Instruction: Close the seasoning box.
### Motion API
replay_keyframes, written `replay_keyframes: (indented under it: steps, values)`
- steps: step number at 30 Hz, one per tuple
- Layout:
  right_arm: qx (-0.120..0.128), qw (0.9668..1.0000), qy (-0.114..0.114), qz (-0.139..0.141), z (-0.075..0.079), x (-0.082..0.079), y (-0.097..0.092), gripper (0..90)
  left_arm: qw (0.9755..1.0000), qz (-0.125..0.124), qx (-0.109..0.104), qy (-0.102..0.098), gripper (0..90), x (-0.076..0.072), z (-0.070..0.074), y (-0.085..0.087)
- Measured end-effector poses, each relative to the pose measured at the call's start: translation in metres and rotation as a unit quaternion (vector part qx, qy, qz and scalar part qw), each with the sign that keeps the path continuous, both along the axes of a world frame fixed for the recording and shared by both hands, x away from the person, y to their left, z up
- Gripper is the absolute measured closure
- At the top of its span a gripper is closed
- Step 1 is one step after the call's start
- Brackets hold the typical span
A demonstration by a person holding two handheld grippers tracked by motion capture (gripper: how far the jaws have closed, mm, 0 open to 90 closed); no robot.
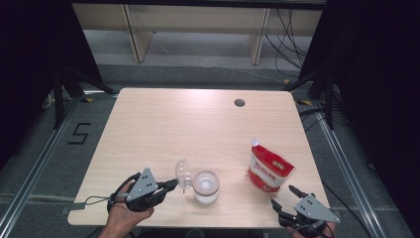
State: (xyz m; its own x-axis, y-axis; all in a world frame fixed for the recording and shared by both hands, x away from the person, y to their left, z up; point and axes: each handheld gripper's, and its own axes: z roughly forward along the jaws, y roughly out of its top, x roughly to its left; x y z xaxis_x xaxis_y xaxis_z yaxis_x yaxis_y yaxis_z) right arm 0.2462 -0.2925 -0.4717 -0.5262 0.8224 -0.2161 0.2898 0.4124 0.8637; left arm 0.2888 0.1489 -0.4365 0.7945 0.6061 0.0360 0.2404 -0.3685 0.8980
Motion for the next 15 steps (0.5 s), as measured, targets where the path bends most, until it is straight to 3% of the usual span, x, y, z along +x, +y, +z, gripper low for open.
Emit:
replay_keyframes:
  steps: [3,10,12,15]
  values:
    - [0.001,1.0,0.001,-0.002,0.0002,-0.0004,0.0001,28.8,0.9999,-0.005,0.006,-0.007,89.5,0.0005,0.0014,-0.0018]
    - [0.001,1.0,0.007,-0.004,0.0004,-0.0014,0.0008,28.9,1.0,-0.003,-0.001,-0.004,89.4,-0.0003,0.0012,-0.0061]
    - [-0.004,1.0,0.002,-0.003,0.0004,-0.0009,0.0006,28.9,0.9997,-0.01,0.009,-0.021,89.4,0.0024,0.0033,-0.0035]
    - [-0.004,1.0,0.002,-0.003,0.0003,-0.0009,0.0006,28.9,0.9998,-0.007,0.007,-0.02,89.4,0.0018,0.0034,-0.0043]
